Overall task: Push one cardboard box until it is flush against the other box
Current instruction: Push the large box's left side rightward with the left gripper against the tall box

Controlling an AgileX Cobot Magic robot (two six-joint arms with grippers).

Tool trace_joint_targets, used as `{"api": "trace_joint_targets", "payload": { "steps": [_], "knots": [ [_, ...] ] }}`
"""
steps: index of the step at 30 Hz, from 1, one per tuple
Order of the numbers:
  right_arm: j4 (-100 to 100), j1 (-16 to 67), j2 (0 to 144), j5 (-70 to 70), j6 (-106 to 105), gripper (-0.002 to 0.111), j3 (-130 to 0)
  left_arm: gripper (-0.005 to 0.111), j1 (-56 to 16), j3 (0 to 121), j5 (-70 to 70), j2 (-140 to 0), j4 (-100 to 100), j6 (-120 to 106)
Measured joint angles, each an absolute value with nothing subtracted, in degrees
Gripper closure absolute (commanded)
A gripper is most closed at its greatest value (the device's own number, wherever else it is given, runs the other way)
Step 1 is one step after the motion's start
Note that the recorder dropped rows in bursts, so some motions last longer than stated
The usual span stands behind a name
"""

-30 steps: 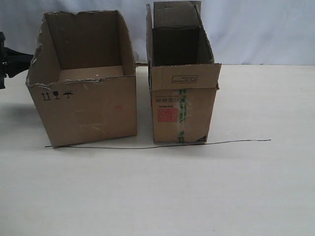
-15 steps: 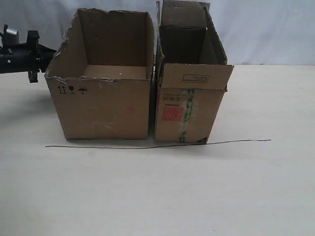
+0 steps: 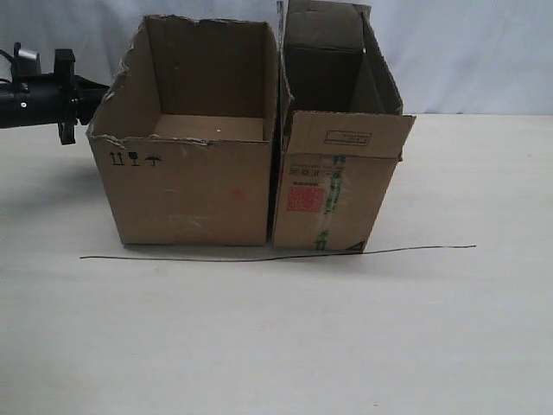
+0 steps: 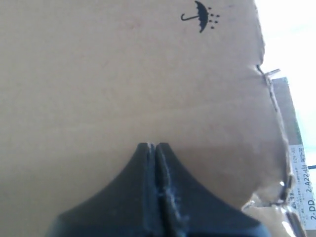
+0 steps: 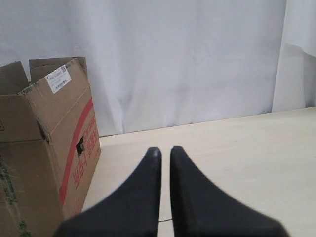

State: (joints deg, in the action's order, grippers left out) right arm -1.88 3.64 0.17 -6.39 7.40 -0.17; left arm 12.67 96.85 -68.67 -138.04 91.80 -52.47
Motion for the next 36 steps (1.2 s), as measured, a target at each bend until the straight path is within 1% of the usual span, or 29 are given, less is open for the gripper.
{"api": "trace_joint_targets", "payload": {
  "steps": [11, 17, 25, 36],
  "knots": [
    [-1.88, 3.64, 0.17, -6.39, 7.40, 0.103, -0.17, 0.107, 13.79, 96.97, -69.14, -134.35, 90.61, -50.24],
    [-1.88, 3.64, 0.17, -6.39, 7.40, 0.103, -0.17, 0.107, 13.99, 96.97, -69.22, -133.27, 83.16, -47.08],
    [-1.88, 3.64, 0.17, -6.39, 7.40, 0.103, -0.17, 0.107, 13.99, 96.97, -69.33, -129.83, 79.79, -45.38],
    [-1.88, 3.64, 0.17, -6.39, 7.40, 0.103, -0.17, 0.107, 13.99, 96.75, -69.33, -126.95, 66.72, -40.91]
  ]
}}
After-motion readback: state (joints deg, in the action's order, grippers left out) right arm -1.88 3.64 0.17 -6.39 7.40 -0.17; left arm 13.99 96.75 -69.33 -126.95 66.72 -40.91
